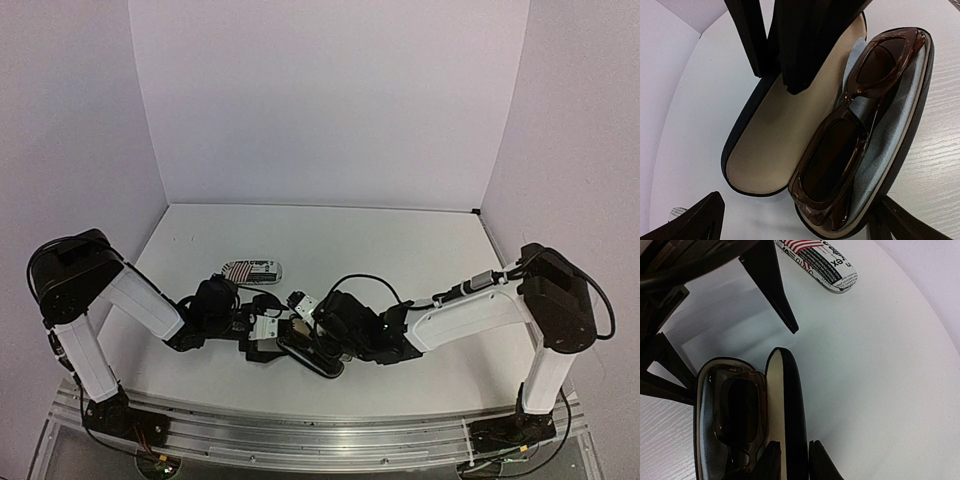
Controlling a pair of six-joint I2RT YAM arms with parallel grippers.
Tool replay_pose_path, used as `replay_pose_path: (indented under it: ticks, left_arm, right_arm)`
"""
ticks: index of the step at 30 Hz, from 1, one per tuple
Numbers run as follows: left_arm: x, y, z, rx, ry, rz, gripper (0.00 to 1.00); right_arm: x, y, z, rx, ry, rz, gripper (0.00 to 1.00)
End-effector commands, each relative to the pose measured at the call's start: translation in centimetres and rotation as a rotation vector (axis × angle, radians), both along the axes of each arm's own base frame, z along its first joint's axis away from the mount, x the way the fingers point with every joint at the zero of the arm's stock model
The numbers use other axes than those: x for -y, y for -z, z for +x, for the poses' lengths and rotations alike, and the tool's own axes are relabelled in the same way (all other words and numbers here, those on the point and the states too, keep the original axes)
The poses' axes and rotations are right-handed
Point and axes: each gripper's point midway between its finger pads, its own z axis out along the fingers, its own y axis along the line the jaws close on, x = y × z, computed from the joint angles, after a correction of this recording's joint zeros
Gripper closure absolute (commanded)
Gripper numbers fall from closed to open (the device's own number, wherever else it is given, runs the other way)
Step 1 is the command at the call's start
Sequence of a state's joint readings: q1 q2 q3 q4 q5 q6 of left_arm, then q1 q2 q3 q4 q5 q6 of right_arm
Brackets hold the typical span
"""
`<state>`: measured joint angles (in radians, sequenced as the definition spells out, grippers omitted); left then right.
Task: Organize the sunglasses
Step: Close the sunglasses case at the center of the board.
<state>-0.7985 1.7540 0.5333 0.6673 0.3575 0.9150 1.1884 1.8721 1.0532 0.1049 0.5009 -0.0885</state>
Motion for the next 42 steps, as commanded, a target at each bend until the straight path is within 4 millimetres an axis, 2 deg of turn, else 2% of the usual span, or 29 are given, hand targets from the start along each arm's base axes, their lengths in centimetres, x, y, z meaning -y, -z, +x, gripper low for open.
replay_pose_path:
  ticks: [1,7,14,24,33,39,42]
  left_arm:
    - [1.4,-2.2,1.8,0.055,-0.043,-0.066,0.00]
    - [1.3,-2.3,2.0,0.052,-0.059,-0.070,0.00]
    - [1.3,-2.5,2.1,0.052,-0.073,-0.076,0.00]
    - [1.4,-2.5,2.2,0.043,-0.080,-0.079,0.00]
    - [1.3,-2.4,2.2,0.046,-0.079,-0.073,0.00]
    - [1.2,-2.3,2.0,0.047,-0.073,-0.065,0.00]
    - [1.0,-2.1,1.3,0.053,-0.042,-0.053,0.00]
  right_arm:
    - [-2.2,-0.2,-1.3,-0.010,-0.044,0.032,0.77]
    - [-2.8,0.5,-2.2,-0.069,-0.052,0.063,0.76]
    - [-4.1,1.1,-3.8,-0.114,-0.092,0.079,0.69]
    - [-5.9,0.4,-5.4,-0.164,-0.106,0.143,0.63]
    - [-6.8,0.3,-7.9,-0.226,-0.146,0.184,0.58]
    - [-6.3,-0.4,-7.8,-0.204,-0.142,0.193,0.57]
    - [-6.1,-2.1,-7.2,-0.163,-0.130,0.213,0.56]
